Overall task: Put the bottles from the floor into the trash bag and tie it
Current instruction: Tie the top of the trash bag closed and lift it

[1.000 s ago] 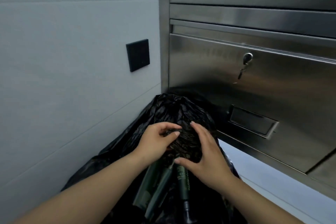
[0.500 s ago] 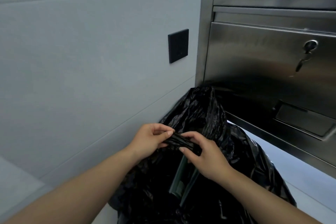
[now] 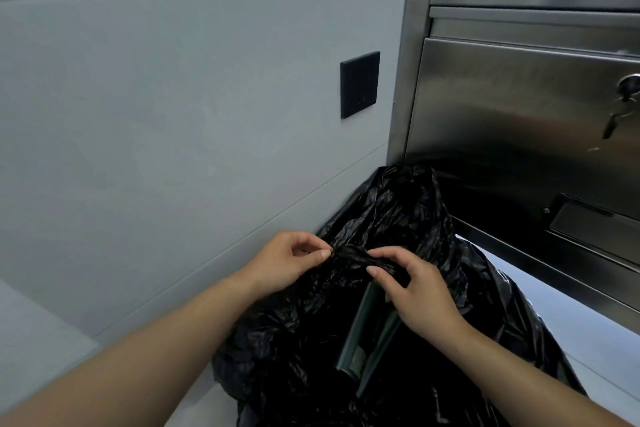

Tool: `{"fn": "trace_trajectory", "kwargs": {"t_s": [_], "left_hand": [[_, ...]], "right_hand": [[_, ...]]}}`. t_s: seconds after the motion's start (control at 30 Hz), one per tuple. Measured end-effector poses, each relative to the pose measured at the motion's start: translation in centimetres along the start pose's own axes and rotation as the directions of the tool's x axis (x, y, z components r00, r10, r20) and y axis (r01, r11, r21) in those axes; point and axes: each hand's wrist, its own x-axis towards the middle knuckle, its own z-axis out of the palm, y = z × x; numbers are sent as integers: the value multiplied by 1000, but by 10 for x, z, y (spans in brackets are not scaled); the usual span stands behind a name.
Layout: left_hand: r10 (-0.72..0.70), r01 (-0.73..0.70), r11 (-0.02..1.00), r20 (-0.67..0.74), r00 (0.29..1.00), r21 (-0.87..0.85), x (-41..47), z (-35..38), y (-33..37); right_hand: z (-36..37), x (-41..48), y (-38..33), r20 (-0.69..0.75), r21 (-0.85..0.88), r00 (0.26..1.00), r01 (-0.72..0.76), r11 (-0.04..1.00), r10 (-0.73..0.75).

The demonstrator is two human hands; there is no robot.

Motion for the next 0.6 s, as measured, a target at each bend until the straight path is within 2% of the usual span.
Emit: {"fn": "trace_trajectory", "kwargs": {"t_s": [0.13, 0.27, 0.37, 0.47, 0.53, 0.6], "left_hand": [[8, -6, 998, -28, 1000, 56, -14, -19, -7], [49, -43, 954, -12, 999, 298, -31, -29, -17], [67, -125, 848, 131, 989, 515, -42, -21, -34], [-1, -154, 713, 221, 975, 684, -41, -15, -45], [-19, -133, 698, 204, 979, 704, -36, -16, -49], [-1, -108, 733, 159, 987, 672, -32, -18, -51]], "right_hand": [[11, 4, -1, -2, 55, 1000, -8, 998, 8], [16, 5, -1, 33, 67, 999, -25, 997, 23], [13, 1, 5, 49, 34, 998, -44, 998, 43], [6, -3, 9, 42, 31, 997, -66, 997, 65], [0, -5, 10, 27, 25, 997, -76, 997, 76], [-5, -6, 11, 11, 18, 997, -81, 997, 81]]}}
